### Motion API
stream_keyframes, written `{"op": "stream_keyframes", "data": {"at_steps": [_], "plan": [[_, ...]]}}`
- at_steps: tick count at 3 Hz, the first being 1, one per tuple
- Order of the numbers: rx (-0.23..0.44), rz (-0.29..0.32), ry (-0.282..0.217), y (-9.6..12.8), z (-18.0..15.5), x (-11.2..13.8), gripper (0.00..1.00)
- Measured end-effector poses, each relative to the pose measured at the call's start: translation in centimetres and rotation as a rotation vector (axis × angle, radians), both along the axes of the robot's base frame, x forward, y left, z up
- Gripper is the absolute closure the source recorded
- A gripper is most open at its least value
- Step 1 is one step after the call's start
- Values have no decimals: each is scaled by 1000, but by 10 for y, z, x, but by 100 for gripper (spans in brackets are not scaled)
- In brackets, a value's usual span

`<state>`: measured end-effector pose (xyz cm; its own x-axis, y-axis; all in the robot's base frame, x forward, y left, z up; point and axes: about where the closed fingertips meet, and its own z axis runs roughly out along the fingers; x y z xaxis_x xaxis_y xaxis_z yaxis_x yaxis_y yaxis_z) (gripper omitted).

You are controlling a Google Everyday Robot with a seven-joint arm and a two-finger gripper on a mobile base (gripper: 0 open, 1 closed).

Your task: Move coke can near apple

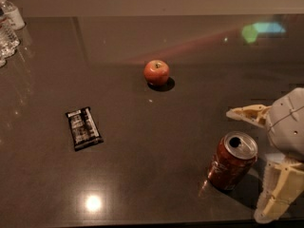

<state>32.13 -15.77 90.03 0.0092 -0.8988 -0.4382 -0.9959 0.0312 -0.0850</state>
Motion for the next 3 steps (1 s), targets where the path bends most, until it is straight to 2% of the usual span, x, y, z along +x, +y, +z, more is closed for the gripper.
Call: {"op": "stream_keyframes", "data": {"at_steps": [1,2,3], "plan": [[25,13,7,8,-1,-2,0],[45,19,17,14,-2,-3,18],[63,19,19,16,1,-2,41]]}}
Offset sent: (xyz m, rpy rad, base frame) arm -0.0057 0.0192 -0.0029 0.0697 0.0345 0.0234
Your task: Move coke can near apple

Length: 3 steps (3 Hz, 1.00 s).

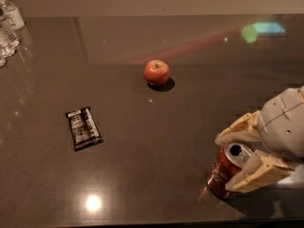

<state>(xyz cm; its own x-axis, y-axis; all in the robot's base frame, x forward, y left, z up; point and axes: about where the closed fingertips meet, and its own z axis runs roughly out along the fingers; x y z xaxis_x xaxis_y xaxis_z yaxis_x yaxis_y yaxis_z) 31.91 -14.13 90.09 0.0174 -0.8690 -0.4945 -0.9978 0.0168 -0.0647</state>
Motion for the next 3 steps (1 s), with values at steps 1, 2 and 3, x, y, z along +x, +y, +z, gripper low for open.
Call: {"op": "stream_keyframes", "data": {"at_steps": [1,2,3], "plan": [[5,-13,-8,-2,4,4,65],[8,-39,-37,-5,18,17,88],[20,-98,-71,-12,39,42,100]]}}
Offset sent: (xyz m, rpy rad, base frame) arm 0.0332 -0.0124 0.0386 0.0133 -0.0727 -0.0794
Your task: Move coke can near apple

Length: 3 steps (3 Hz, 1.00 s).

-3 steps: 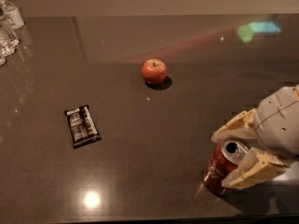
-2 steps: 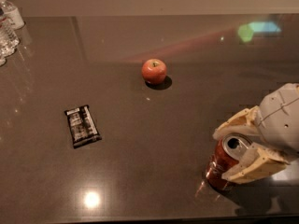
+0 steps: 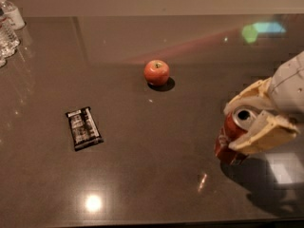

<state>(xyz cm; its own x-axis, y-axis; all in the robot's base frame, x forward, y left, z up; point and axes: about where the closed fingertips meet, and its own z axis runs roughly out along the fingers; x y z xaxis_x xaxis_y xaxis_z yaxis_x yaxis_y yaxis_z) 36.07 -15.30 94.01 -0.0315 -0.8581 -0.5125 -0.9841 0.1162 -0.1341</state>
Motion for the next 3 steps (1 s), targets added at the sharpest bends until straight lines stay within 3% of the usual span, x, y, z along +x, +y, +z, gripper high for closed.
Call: {"op": "stream_keyframes", "data": {"at_steps": [2,3], "plan": [[41,-105,-30,2,28,67,100],[63,-129,-26,13,27,99,100]]}}
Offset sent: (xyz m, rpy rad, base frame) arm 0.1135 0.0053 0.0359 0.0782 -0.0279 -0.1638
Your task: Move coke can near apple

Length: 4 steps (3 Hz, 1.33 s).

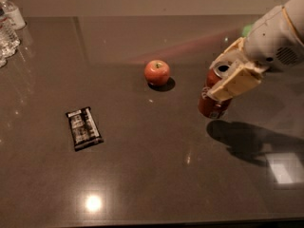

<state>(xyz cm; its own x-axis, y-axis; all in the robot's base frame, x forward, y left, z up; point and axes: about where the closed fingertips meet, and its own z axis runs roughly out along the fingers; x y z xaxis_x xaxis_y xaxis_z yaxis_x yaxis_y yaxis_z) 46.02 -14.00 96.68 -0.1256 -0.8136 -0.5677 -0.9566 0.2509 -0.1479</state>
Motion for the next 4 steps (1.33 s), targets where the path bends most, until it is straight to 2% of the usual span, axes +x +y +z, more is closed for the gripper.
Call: {"op": "stream_keyframes", "data": {"at_steps": [2,4], "plan": [[17,-17,30,27,-16,53,100],[16,-10,48,52,-28,88,100]]}}
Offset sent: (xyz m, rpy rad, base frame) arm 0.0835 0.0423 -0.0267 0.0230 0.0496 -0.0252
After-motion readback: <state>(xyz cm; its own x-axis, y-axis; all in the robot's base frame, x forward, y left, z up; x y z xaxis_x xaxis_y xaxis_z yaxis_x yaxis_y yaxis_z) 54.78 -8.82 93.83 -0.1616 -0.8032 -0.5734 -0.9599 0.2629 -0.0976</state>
